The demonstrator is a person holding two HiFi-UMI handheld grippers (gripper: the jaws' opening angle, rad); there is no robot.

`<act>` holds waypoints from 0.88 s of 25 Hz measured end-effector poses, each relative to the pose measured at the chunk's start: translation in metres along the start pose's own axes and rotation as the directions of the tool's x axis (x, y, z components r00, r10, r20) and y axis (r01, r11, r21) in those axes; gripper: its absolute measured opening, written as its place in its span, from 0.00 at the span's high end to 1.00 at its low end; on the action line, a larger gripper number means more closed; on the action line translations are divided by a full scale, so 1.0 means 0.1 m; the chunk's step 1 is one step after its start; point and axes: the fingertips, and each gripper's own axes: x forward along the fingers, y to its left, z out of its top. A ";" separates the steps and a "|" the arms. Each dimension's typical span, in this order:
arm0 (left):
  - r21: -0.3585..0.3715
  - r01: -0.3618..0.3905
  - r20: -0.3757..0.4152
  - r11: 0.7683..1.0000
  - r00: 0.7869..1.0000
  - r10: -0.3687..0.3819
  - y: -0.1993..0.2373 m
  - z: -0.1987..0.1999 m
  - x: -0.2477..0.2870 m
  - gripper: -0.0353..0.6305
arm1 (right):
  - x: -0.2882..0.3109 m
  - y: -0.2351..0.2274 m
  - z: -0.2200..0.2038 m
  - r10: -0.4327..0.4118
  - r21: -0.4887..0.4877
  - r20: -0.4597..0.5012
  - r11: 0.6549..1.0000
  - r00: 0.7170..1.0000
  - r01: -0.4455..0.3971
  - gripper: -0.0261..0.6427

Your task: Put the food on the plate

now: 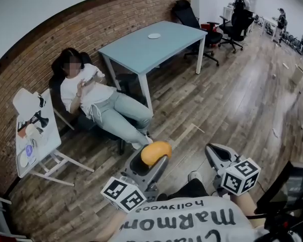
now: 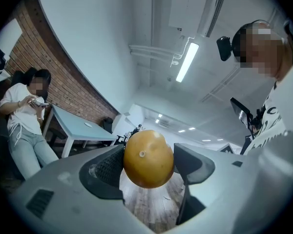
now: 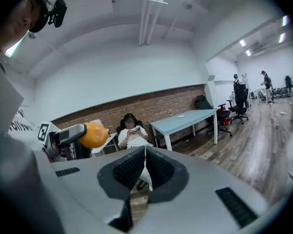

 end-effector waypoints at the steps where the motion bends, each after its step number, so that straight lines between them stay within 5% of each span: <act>1: -0.004 0.004 -0.007 1.000 1.000 -0.004 0.03 -0.01 0.04 0.47 | 0.05 -0.01 0.01 0.002 -0.005 -0.008 1.000 1.000 -0.002 0.94; 13: -0.008 -0.029 -0.057 1.000 0.998 0.028 0.51 -0.14 1.08 0.47 | 0.69 -0.97 0.19 0.022 0.020 -0.054 1.000 0.998 -0.021 0.94; 22: 0.021 -0.091 -0.008 0.996 0.996 0.091 0.95 0.06 2.08 0.47 | 1.07 -2.06 0.69 0.017 0.020 -0.033 1.000 0.999 -0.017 0.94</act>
